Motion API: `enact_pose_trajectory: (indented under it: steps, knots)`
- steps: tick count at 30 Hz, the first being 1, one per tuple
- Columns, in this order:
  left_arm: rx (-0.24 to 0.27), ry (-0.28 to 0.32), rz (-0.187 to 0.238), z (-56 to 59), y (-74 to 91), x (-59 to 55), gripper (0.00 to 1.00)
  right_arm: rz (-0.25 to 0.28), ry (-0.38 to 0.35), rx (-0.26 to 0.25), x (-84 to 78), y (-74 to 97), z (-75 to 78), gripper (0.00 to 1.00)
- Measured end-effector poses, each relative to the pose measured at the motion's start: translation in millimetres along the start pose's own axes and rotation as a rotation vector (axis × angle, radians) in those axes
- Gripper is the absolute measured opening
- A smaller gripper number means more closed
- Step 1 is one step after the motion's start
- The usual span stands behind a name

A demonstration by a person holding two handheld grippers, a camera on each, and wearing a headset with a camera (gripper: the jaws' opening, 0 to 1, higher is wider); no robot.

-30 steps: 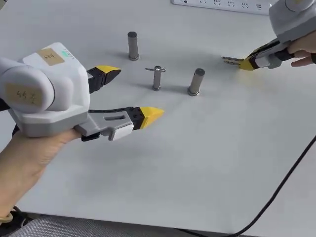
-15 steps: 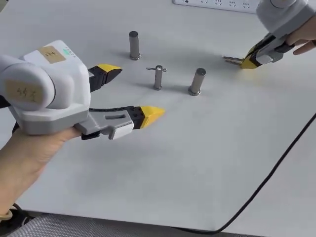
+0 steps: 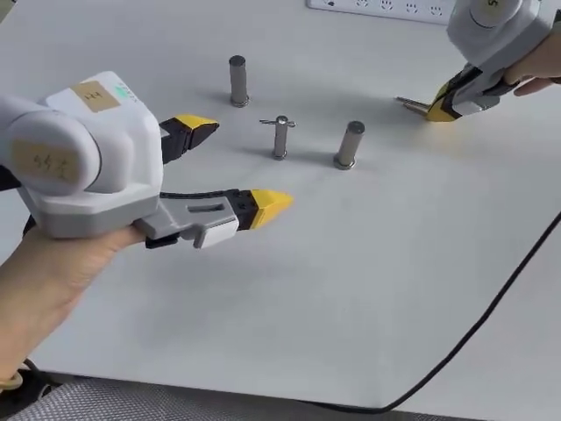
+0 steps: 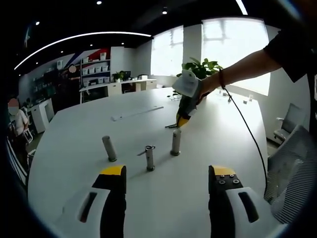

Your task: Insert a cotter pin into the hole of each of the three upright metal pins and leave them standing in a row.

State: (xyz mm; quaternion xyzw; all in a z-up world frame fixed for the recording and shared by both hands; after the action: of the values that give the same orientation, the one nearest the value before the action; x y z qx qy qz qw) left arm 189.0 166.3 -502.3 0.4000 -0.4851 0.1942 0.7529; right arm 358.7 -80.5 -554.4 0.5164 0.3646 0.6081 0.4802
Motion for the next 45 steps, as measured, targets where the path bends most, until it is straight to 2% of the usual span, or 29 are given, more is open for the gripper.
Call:
enact_pose_trajectory:
  steps: [5,10,18,24,26,28,32,35,38,45]
  knots:
    - [-0.015,0.002,-0.007,2.0,0.1,1.0,0.64,-0.017,0.029,-0.017,1.9,0.5,-0.2,0.00]
    - [-0.018,-0.007,-0.012,2.4,0.5,3.3,0.64,-0.005,0.026,-0.026,2.3,3.1,-0.8,0.00]
    - [-0.018,0.011,-0.001,-0.3,0.5,10.9,0.64,0.031,0.052,-0.036,7.4,18.0,-9.2,0.00]
    - [-0.043,0.032,-0.008,2.5,-1.0,18.1,0.60,0.070,0.110,-0.056,22.1,35.4,-22.3,0.00]
    - [-0.056,0.044,-0.025,3.6,-2.6,19.4,0.55,0.086,0.128,-0.058,23.1,31.1,-20.8,0.00]
    - [-0.068,0.048,-0.041,5.0,-4.7,20.9,0.51,0.100,0.152,-0.066,29.3,36.9,-23.6,0.00]
    - [-0.091,0.050,-0.050,8.2,-7.7,25.4,0.49,0.127,0.182,-0.068,40.2,45.4,-29.4,0.00]
    - [-0.111,0.066,-0.051,10.5,-11.7,29.5,0.48,0.155,0.212,-0.062,47.3,48.4,-28.1,0.00]
    - [-0.129,0.083,-0.061,13.3,-15.9,31.6,0.47,0.177,0.251,-0.063,58.7,59.2,-35.7,0.00]
    - [-0.182,0.122,-0.077,24.0,-23.5,34.7,0.43,0.223,0.323,-0.067,80.5,69.9,-59.2,0.00]
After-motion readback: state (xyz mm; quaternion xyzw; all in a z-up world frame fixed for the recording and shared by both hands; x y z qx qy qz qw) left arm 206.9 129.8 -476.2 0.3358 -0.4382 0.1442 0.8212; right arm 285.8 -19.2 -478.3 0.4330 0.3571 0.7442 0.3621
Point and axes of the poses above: the centre of the closed fingertips' face, and the gripper's own axes: y roughly backward along the fingers, z roughly to its right, x roughly out of its top, the point moved 5 cm from there along y, roughly backward along the fingers, and after that the axes turned 10 degrees about y, right-handed, at the moved point
